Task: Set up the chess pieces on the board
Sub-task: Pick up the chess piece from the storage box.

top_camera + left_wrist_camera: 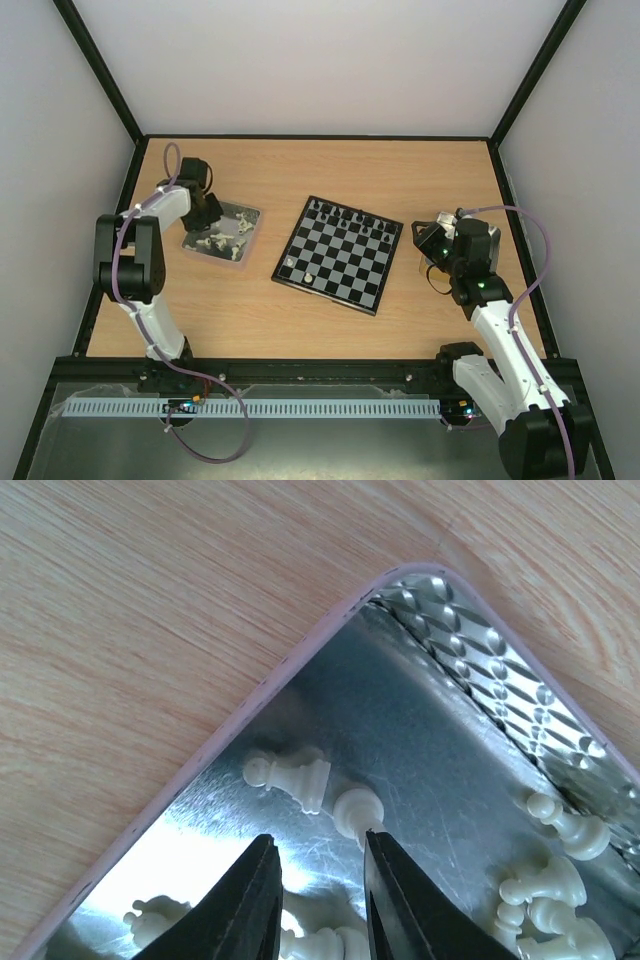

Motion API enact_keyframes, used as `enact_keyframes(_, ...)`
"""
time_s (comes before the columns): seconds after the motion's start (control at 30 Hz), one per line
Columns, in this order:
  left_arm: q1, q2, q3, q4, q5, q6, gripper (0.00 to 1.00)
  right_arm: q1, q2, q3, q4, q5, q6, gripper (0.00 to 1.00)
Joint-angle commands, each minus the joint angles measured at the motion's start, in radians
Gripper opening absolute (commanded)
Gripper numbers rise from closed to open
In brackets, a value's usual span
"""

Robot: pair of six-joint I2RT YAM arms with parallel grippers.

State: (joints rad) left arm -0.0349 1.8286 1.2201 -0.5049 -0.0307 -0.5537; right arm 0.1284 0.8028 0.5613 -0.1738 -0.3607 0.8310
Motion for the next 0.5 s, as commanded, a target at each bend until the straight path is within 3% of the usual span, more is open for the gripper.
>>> enact_keyframes(0.0,0.003,0.029,0.043,0.013,0.036,0.016,0.28,0.004,-0.013,-0.012,0.011,0.008,-0.004,0.29)
enact_keyframes(0.2,0.003,0.048,0.054,0.022,0.061,0.015,0.29,0.004,-0.012,-0.012,0.01,0.011,-0.006,0.29)
enact_keyframes(0.47,0.004,0.1,0.061,0.017,0.057,0.018,0.25,0.004,-0.008,-0.01,0.011,0.011,-0.006,0.29)
